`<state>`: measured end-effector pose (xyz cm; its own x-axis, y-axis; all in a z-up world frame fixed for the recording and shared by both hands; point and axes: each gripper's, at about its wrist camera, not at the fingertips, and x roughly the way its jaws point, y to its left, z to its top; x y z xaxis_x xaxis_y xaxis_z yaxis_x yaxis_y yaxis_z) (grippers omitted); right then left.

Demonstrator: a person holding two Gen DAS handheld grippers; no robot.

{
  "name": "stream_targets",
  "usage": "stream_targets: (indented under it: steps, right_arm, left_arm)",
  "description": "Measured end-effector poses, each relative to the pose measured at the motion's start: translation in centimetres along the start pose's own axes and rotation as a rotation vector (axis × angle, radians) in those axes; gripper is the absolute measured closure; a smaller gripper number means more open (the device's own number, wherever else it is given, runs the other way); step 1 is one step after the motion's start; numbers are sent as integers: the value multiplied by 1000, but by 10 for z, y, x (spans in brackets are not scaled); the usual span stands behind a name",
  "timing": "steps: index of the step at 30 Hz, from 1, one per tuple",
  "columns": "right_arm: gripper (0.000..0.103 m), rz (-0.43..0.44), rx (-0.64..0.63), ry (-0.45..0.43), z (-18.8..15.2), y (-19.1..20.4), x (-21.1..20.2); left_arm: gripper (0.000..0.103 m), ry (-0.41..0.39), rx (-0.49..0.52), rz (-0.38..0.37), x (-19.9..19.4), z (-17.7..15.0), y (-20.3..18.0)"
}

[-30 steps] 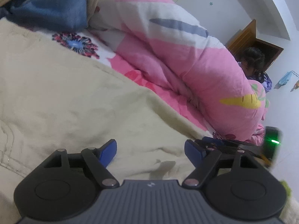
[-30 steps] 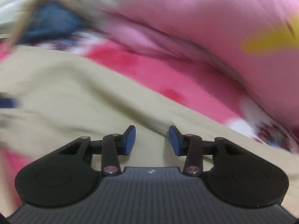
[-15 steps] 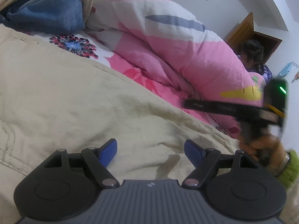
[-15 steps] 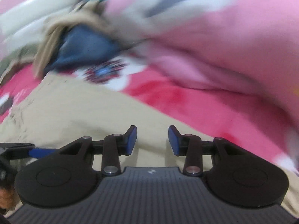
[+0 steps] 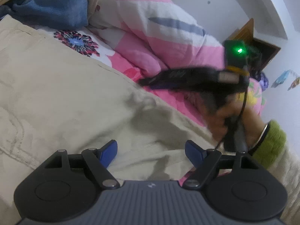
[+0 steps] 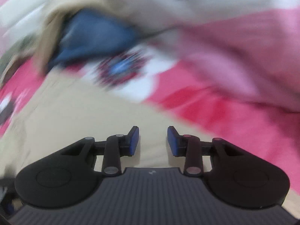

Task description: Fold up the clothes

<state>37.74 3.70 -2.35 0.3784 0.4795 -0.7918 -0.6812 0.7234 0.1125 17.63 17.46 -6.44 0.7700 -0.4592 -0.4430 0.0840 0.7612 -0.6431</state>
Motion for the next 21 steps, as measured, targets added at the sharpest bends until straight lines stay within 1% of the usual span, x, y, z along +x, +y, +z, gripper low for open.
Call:
stream_targets:
  steps: [1,2,3,4,5,6,7,8,10,12,13,15,17,19,21]
  right_arm:
    - [71,3,-27,24,2,9,13]
    - [70,-17,-36,22,7,10,25]
    - [68,-35,-32,2,13,8,36]
    - [67,-59,2,-23,20,2,40]
    - [70,-89,68,-53,28,-6,39]
    - [70,-138,118,-78,35,-12,37]
    - [69,-181,136,-89,40,-13,33]
    - [69,-168,135,-90,44,-10,28]
    - [69,-59,102,-69,46,9,17]
    - [69,41,8,-24,43,38,16]
    - [70,71,-38,10,42,52,22]
    - [70,87,-89,63,46,72,46]
    - [72,49,-83,77,55,77,75]
    - [72,15,-22,29,74,71,92]
    - [72,-127,52,-16,93,60,97]
  left_arm:
    - [23,-9,-5,-9,-3,0,1]
    - [23,-21,-7,-16,-7,0,1]
    - [23,-34,-5,-19,-10,1,1]
    - [22,-44,-3,-14,-12,1,2]
    - [22,-49,-4,-9,-14,2,2]
    - [22,-48,-9,-11,-16,2,4]
    - [22,-48,-15,-14,-17,3,6]
    - [22,-49,-23,-18,-20,3,7]
    - [22,-58,-53,-24,-26,5,14]
    - [22,-71,-93,-26,-33,7,22]
    - [22,-78,-114,-28,-37,9,27]
    - [22,-88,-159,-33,-41,11,37]
    - [23,-85,-174,-27,-43,11,43]
    - [23,-87,-155,-11,-44,10,43]
    - [23,-86,-135,-14,-45,9,43]
